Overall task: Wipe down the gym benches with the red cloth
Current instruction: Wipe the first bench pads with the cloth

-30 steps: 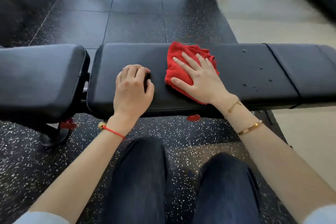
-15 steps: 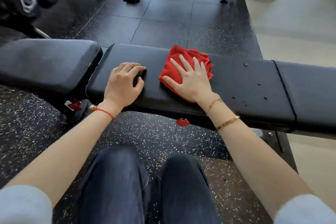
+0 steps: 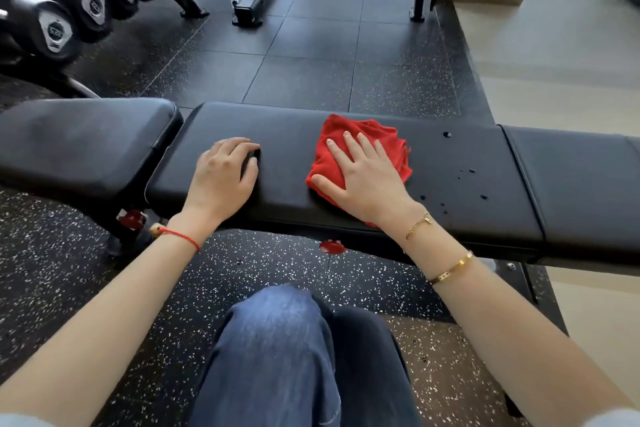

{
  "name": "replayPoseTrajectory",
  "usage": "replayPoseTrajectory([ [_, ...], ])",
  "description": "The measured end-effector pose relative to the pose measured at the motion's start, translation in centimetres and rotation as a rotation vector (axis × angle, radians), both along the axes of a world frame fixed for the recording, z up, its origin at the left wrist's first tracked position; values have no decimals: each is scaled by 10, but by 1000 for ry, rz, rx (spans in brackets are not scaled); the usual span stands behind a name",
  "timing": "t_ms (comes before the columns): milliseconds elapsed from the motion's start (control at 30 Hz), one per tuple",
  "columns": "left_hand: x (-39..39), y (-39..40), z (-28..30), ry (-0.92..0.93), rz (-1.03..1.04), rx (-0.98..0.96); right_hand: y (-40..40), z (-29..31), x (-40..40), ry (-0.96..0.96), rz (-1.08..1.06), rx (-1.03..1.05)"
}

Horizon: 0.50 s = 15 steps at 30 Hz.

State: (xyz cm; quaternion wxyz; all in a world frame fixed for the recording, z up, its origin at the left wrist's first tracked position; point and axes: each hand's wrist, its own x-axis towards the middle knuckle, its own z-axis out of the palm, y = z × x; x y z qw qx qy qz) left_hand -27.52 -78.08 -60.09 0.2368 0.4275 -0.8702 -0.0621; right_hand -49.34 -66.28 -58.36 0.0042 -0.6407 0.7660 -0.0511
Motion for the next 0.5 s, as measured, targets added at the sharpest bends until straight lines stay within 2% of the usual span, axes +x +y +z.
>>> replayPoseTrajectory([
  [67,-10,3,1,74,38,27,3,-7,4,-72,-30,-6],
  [167,-30,13,-1,111,43,24,15,-11,-1,-54,-43,-40],
  [367,-46,23,-12,81,48,-5,39,-10,-38,-65,-122,-75],
  [500,-45,25,-13,55,42,-33,11,-4,-59,-119,-203,-8],
])
